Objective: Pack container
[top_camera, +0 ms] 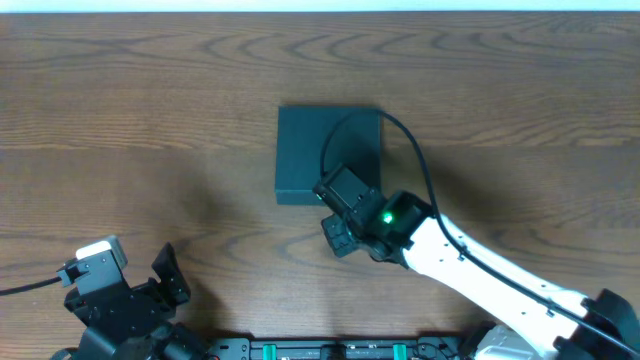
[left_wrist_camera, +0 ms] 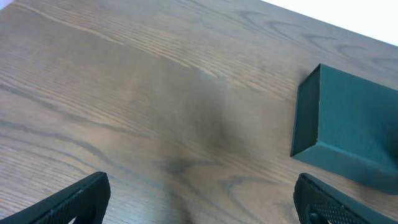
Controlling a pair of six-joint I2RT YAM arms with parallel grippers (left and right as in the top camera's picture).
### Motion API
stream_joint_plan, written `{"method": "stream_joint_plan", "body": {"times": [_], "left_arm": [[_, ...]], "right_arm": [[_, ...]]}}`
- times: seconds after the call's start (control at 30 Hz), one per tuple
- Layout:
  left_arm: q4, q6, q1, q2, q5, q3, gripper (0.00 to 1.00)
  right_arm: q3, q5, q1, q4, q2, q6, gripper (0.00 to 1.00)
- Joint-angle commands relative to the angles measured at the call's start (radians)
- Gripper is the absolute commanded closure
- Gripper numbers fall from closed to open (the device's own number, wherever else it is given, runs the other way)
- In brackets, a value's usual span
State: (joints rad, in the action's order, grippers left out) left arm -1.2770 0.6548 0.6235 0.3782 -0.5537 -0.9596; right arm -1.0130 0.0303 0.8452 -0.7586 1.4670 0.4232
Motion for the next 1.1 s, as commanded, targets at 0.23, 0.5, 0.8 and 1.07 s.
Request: {"method": "stream_joint_plan", "body": {"times": [0.23,0.5,0.8,1.07], "left_arm": [[-0.002,0.007,-0.002,-0.003,-0.014,0.000,0.05],[-0.002,0.007,-0.002,-0.003,-0.014,0.000,0.05],[-0.002,0.007,-0.002,-0.003,-0.014,0.000,0.05],[-0.002,0.007,-0.002,-0.003,-0.014,0.000,0.05]], "right_arm": [[0.130,0.068,-0.073,0.355,0.113,0.021,0.98],[0.129,0.131,-0.088,0.438,0.168,0.001,0.99],[0.129,0.213,-0.137,0.531,0.170,-0.021,0.98],[0.129,0.012,-0.119,0.555,0.170,0.051,0.99]]}}
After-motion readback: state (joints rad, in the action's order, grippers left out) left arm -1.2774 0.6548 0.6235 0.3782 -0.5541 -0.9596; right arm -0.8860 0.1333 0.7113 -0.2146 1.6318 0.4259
